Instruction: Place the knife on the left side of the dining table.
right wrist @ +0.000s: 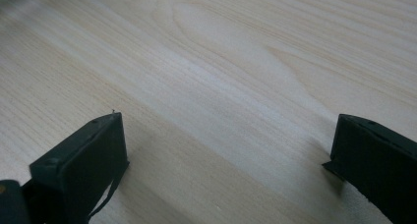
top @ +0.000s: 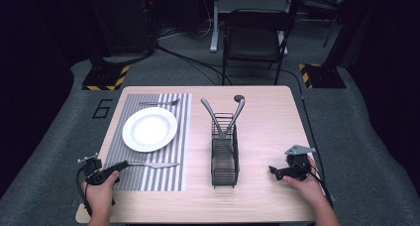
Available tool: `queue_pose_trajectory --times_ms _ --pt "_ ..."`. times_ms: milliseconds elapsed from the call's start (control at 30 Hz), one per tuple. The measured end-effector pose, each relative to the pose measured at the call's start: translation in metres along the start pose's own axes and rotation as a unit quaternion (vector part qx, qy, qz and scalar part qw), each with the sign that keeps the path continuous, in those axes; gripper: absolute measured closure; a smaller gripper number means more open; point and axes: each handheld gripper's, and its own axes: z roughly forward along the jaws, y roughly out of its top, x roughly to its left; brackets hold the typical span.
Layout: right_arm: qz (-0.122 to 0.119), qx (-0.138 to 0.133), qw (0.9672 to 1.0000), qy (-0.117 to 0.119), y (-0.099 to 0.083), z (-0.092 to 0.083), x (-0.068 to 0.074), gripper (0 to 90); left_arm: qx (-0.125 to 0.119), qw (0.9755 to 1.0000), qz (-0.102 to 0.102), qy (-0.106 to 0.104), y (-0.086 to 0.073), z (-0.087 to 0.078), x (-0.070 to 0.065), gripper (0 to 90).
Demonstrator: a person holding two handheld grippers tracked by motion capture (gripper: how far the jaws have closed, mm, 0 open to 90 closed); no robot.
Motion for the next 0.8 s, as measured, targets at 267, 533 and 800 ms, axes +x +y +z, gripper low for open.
queue_pose_trajectory --times_ms 267,533,800 --pt "0.0 0.0 1.0 0.0 0.0 0.0 0.0 0.0 -0.015 0.9998 0.007 -0.009 0.001 -0.012 -0.008 54.3" --pt "0.0 0.0 1.0 0.001 0.0 0.0 0.0 0.0 -0.026 0.9981 0.051 -0.023 0.005 -0.017 -0.024 50.5" --pt "0.0 0.0 1.0 0.0 0.0 0.0 0.0 0.0 -0.019 0.9911 0.123 -0.046 0.0 -0.009 -0.046 48.4"
